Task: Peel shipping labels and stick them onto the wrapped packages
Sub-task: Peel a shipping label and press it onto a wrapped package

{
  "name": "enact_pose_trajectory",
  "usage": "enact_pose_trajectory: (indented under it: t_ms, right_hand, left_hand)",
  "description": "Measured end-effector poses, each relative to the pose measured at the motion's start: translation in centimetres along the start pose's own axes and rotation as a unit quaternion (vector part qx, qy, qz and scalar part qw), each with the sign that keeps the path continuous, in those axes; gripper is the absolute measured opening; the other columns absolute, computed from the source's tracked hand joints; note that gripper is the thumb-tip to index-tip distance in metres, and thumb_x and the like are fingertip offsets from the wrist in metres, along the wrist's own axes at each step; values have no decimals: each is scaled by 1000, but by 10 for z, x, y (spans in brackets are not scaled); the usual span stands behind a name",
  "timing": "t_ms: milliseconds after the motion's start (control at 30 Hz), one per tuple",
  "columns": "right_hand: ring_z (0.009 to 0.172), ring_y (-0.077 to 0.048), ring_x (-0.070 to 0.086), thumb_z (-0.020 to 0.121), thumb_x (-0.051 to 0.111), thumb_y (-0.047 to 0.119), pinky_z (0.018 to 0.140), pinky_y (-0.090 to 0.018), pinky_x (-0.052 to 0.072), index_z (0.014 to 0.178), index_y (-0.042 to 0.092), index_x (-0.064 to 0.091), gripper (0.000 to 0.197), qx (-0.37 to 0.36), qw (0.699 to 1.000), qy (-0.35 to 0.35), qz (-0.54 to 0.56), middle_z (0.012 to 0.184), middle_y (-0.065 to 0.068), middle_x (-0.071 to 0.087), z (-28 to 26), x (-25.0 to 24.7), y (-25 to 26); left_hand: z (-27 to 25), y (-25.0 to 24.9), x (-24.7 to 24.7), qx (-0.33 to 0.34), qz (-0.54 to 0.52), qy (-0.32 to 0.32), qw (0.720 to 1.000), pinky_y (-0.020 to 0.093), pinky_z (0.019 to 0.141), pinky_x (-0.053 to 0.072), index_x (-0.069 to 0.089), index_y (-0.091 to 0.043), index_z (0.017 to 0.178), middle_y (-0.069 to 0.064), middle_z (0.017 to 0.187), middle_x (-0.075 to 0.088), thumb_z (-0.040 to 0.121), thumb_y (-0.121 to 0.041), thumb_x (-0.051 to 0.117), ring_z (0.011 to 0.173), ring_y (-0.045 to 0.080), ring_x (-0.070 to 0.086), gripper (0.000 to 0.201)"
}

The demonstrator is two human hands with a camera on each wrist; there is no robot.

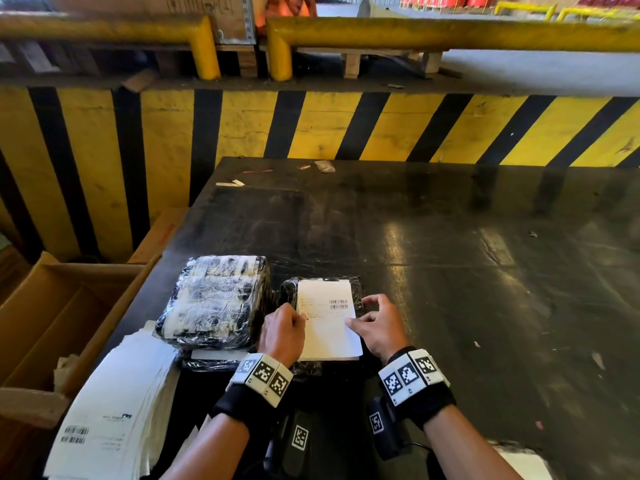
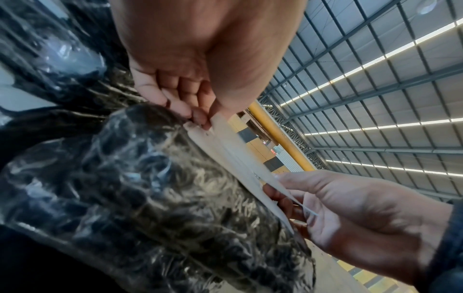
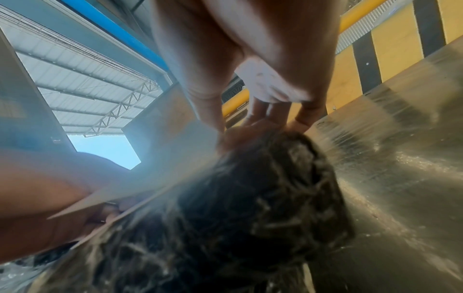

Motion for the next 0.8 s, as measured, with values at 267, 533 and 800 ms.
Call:
enact_pose_trajectory:
  t_ms: [267, 533, 800]
  right_hand:
    - [80, -16, 67, 77, 74, 7, 66, -25, 56, 113, 13, 47, 46, -6, 998, 21, 52, 89, -10, 69, -8, 2, 5]
    - [84, -14, 66, 79, 74, 8, 62, -20, 51, 114, 15, 46, 45, -14, 997, 3, 74, 90, -5, 67, -7, 1, 1]
    - [86, -15, 65, 79, 74, 9, 65, -20, 52, 111, 17, 46, 43, -20, 999, -13, 49, 95, -8, 68, -2, 1, 2]
  left_hand:
    - [4, 12, 4, 5, -65, 11, 998, 33, 61, 41, 55, -2, 81, 12, 82, 63, 95, -21, 52, 74, 27, 55, 23]
    - [1, 7, 1, 30, -80, -42, 995, 26, 45, 27, 44, -11, 65, -6, 54, 45, 91, -15, 58, 49, 10, 38, 30]
    - [4, 8, 3, -14, -60, -30, 998, 24, 47, 28, 40, -19, 59, 0, 64, 52, 92, -17, 57, 58, 16, 46, 37]
Point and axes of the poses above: each hand's wrist, its own z-axis towards the middle knuckle, its own x-axis out of the palm, y = z × x, the point moved 9 cm from there along z, towards the middle knuckle
